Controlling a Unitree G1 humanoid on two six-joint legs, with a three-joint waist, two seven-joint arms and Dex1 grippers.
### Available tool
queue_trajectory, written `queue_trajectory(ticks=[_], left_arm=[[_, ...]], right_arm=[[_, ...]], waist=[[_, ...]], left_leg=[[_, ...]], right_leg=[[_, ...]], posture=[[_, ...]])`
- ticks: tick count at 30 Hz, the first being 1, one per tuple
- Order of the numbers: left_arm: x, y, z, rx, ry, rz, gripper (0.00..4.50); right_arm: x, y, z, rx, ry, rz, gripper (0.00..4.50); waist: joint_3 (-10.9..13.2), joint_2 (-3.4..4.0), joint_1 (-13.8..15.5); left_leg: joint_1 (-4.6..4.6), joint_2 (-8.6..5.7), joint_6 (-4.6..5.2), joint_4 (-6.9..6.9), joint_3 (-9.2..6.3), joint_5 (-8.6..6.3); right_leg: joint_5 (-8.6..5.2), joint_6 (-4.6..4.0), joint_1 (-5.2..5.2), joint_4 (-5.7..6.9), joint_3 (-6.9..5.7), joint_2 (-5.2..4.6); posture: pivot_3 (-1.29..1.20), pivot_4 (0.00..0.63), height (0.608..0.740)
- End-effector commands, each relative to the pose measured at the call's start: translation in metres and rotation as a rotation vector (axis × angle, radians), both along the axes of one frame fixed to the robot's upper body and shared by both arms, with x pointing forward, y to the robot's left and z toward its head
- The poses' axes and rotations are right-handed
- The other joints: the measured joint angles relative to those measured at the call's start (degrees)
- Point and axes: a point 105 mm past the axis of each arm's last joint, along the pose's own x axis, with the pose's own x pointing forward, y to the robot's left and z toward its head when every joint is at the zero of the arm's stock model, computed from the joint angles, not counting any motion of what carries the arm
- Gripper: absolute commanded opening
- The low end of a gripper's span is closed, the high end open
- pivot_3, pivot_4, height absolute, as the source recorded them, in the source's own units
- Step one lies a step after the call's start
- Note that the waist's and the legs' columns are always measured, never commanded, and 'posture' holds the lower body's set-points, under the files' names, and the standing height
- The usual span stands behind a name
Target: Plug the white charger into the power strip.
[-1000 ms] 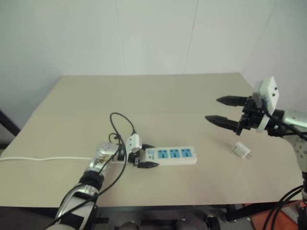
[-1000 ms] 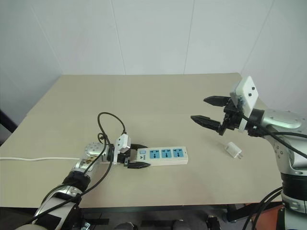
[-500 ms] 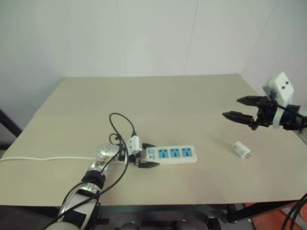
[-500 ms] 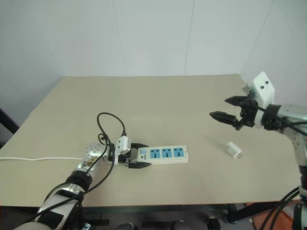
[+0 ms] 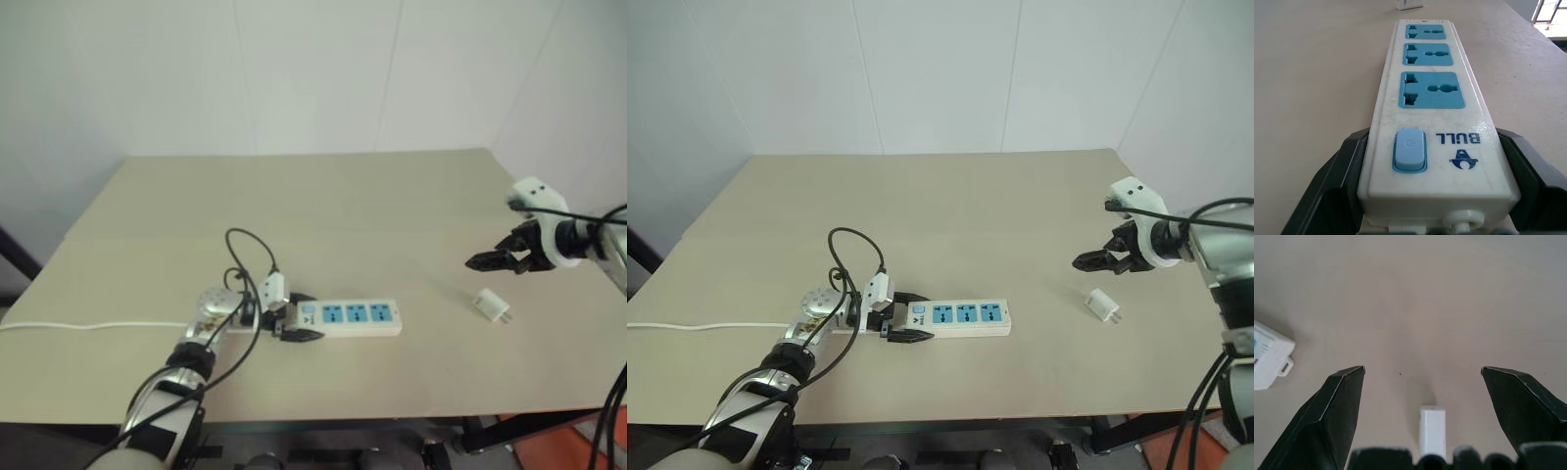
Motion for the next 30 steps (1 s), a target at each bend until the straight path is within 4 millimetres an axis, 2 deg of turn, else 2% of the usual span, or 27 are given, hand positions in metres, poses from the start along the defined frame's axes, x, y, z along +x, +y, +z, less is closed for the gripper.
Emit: queue_trajectory(ticks=[1,4,11,30], left_arm=[[-0.013,0.003,-0.031,0.089,0.099,-0.014,3.3],[-0.013,0.003,-0.032,0.088,0.102,-0.008,3.3],[-0.014,0.007,-0.034,0.088,0.106,0.013,3.3],[-0.016,0.018,-0.036,0.091,0.111,0.067,3.3]], right_arm=[[0.001,-0.004,-0.004,-0.036,0.085,-0.021,4.5],[0.004,-0.003,-0.01,-0.063,0.138,-0.006,4.5],[0.006,-0.01,-0.043,-0.144,0.262,0.018,4.5],[0.014,-0.01,-0.073,-0.16,0.309,0.038,4.5]], waist=[[0.0,0.0,0.04],[-0.01,0.01,0.01],[-0.04,0.08,0.0],[-0.1,0.18,-1.41]], left_leg=[[-0.02,0.0,0.0,0.0,-0.01,0.0],[-0.03,-0.01,0.0,0.0,0.0,0.0],[-0.04,-0.02,0.0,0.01,0.0,0.0],[0.08,-0.02,0.0,0.01,-0.01,0.0]], right_leg=[[0.0,0.0,0.0,-0.01,-0.01,0.0],[0.0,0.01,-0.02,0.0,0.0,-0.01],[0.01,0.02,-0.04,0.04,0.0,-0.01],[0.01,0.01,0.04,0.13,0.01,0.0]], posture=[[0.0,0.15,0.74],[0.0,0.15,0.74],[0.0,0.15,0.74],[0.0,0.15,0.74]])
